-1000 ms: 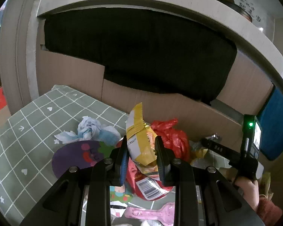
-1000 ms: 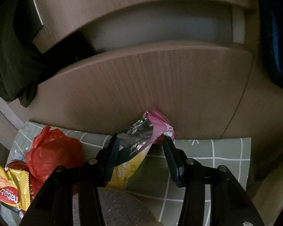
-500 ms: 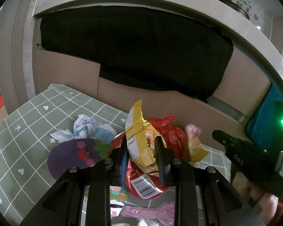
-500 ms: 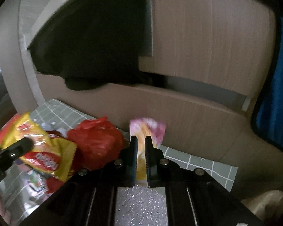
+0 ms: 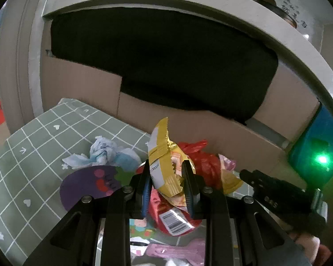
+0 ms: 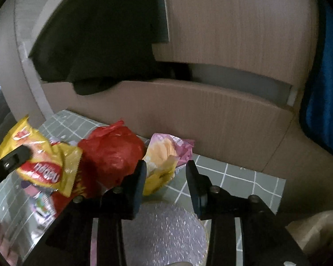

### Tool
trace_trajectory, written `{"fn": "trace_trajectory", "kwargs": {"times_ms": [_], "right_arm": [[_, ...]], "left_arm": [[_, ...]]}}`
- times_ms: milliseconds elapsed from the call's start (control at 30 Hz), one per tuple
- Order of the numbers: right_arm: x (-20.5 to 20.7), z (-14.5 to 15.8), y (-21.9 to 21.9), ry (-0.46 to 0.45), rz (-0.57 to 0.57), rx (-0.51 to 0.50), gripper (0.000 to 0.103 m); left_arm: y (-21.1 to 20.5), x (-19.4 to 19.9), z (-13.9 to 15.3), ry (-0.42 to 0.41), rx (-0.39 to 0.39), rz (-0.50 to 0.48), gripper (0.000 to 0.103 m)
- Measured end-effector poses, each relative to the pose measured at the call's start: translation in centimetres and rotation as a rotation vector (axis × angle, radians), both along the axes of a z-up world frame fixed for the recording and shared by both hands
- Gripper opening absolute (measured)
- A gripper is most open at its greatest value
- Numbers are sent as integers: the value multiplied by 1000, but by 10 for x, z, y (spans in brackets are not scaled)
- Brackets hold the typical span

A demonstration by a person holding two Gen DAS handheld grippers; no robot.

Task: Collect trash
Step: 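Grasp the yellow wrapper with the left tool while the right tool grasps the red plastic bag, then carry the yellow wrapper and red bag over the bin and release both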

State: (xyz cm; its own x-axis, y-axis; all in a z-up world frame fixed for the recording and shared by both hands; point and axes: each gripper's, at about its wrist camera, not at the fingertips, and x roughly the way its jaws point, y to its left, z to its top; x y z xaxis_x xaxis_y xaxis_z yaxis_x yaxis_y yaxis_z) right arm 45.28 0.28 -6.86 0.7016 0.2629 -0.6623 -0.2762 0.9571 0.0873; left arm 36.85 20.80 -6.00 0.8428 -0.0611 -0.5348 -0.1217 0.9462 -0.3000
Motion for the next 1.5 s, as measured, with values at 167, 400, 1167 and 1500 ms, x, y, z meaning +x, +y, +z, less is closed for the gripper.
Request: {"fn": "trace_trajectory", "kwargs": {"times_ms": [167, 400, 1167, 1500], "right_arm": [[1, -3, 17, 24, 81, 71, 35], [7, 1, 71, -29, 271, -48, 46], [-46, 66, 0, -142, 122, 37, 40], [-117, 112, -103, -246, 6, 107, 40]], "left_arm": [[18, 0, 3, 1, -8, 47, 27], [33, -6, 12, -52, 30, 134, 27], [-5, -29, 36, -83, 93, 51, 24], [-94, -69, 80, -137, 129, -105, 24]]}}
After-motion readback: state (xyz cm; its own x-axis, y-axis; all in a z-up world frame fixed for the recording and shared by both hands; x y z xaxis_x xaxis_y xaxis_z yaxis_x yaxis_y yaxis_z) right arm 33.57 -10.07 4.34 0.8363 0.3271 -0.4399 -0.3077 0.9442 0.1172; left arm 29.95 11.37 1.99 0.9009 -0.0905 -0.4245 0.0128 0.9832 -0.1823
